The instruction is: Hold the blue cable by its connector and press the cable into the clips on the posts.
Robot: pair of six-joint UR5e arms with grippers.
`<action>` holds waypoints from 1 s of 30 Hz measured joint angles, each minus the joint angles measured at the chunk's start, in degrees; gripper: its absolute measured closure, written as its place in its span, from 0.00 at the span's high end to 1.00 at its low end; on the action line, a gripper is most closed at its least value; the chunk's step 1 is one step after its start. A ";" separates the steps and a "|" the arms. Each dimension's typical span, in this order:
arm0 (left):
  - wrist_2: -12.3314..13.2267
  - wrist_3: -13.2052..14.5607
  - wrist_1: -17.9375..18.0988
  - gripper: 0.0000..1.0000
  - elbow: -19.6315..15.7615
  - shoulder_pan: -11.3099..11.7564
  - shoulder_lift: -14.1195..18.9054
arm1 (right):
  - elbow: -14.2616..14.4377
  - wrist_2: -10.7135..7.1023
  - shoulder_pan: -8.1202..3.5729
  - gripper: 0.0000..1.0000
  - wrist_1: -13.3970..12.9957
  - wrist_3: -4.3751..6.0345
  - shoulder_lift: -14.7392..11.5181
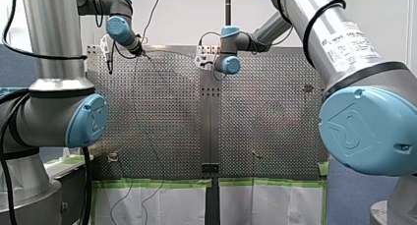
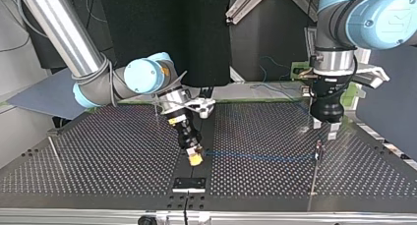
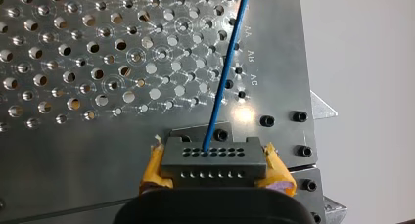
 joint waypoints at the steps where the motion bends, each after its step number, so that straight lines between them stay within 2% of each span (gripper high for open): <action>1: 0.00 0.01 -0.01 1.00 0.00 -0.02 0.02 | 0.00 0.02 -0.01 0.00 0.00 0.00 0.00; 12: 0.14 0.96 0.17 1.00 0.05 -0.22 -0.03 | -0.01 0.02 -0.04 0.00 0.00 0.07 0.00; 18: 1.54 2.10 0.23 1.00 0.77 -0.56 -0.23 | -0.01 0.06 -0.12 0.00 0.00 0.09 0.00; 24: 2.31 4.57 -1.29 1.00 2.91 -1.12 -1.55 | 0.00 0.07 -0.34 0.00 0.00 0.09 0.01; 30: 1.68 8.07 -4.36 1.00 5.75 -2.14 -3.98 | -0.01 0.08 -0.33 0.00 -0.02 0.09 0.02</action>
